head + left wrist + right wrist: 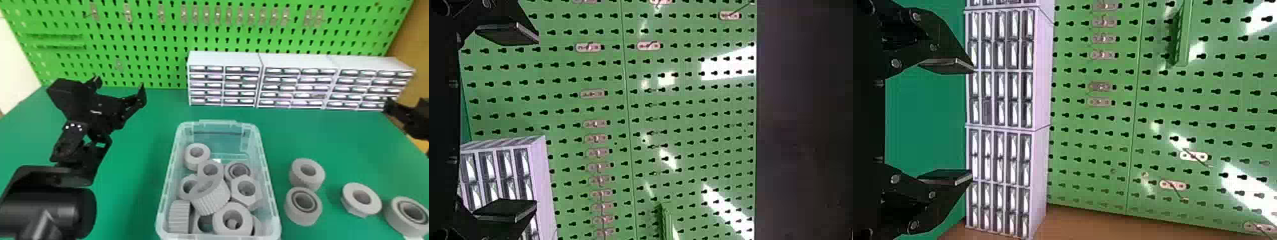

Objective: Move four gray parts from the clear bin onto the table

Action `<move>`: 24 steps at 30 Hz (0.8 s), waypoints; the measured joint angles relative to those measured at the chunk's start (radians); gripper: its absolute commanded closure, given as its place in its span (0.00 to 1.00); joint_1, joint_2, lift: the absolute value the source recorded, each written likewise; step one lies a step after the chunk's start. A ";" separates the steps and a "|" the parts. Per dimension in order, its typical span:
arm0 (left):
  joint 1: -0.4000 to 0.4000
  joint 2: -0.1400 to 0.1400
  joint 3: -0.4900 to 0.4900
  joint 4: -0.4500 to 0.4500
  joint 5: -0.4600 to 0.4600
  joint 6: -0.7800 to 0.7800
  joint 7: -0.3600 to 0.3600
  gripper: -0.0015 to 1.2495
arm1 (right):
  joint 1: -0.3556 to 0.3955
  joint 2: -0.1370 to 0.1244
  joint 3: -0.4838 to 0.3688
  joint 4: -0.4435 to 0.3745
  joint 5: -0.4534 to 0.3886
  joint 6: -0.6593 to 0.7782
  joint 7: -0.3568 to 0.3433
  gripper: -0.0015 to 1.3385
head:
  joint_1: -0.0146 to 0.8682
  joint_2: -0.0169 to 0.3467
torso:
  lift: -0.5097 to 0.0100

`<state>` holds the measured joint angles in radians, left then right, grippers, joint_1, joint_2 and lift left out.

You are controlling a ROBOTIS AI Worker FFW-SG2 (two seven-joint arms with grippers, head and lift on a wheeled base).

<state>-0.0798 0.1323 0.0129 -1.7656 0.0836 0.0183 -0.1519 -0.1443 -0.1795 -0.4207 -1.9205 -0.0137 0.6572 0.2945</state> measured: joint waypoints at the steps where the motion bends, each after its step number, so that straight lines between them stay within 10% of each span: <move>1: 0.000 0.000 0.002 0.000 0.001 0.000 0.000 0.10 | 0.000 0.000 0.001 0.000 0.000 0.000 0.000 0.38 | 0.78 0.14 | 0.89; 24: 0.005 -0.005 0.026 -0.003 0.002 -0.001 0.000 0.10 | -0.009 -0.003 0.014 0.000 0.000 0.002 0.000 0.38 | 0.78 0.14 | 0.89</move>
<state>-0.0746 0.1274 0.0386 -1.7684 0.0859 0.0168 -0.1519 -0.1533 -0.1825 -0.4064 -1.9205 -0.0138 0.6596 0.2945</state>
